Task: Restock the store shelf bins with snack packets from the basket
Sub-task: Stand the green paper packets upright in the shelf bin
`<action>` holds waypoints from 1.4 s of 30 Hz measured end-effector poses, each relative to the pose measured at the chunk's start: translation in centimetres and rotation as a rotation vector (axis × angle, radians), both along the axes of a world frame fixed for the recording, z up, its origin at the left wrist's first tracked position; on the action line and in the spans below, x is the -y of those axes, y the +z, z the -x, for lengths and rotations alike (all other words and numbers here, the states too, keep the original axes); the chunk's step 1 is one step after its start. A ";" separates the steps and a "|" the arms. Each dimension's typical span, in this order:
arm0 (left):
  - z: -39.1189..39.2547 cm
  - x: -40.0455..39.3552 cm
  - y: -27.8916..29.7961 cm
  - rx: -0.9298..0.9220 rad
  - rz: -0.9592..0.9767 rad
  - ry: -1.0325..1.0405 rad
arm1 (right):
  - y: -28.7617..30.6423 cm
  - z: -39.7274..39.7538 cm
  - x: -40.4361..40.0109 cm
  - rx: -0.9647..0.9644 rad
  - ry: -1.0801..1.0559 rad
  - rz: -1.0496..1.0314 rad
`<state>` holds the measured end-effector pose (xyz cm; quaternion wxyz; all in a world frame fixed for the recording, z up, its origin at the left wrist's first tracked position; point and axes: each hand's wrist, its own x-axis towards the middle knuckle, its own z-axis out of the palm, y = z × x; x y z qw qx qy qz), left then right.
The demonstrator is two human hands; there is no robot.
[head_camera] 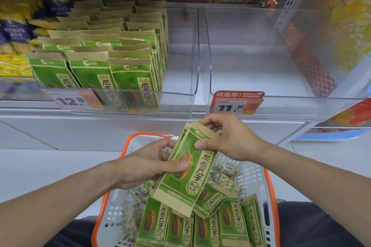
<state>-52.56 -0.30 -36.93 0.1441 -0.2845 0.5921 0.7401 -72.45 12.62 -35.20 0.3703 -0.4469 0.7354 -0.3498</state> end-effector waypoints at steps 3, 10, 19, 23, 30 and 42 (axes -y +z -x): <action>-0.1 0.2 1.2 -0.008 0.120 -0.014 | 0.8 -1.3 -0.6 -0.098 -0.074 0.060; -0.9 2.4 3.7 -0.184 0.115 -0.011 | 2.5 -2.8 -2.1 0.185 -0.080 0.135; -0.9 1.7 5.9 -0.305 0.720 -0.072 | 5.1 -2.1 -1.0 -0.052 0.075 0.207; -0.6 1.6 6.8 -0.345 0.877 -0.151 | 5.5 -2.3 -0.7 -0.070 0.136 0.190; 0.2 2.6 7.4 -0.535 0.960 0.084 | 6.1 -1.5 -0.4 -0.157 -0.025 0.376; 1.2 6.2 6.1 -0.322 1.749 0.395 | 16.1 0.6 3.9 -0.875 -0.036 0.481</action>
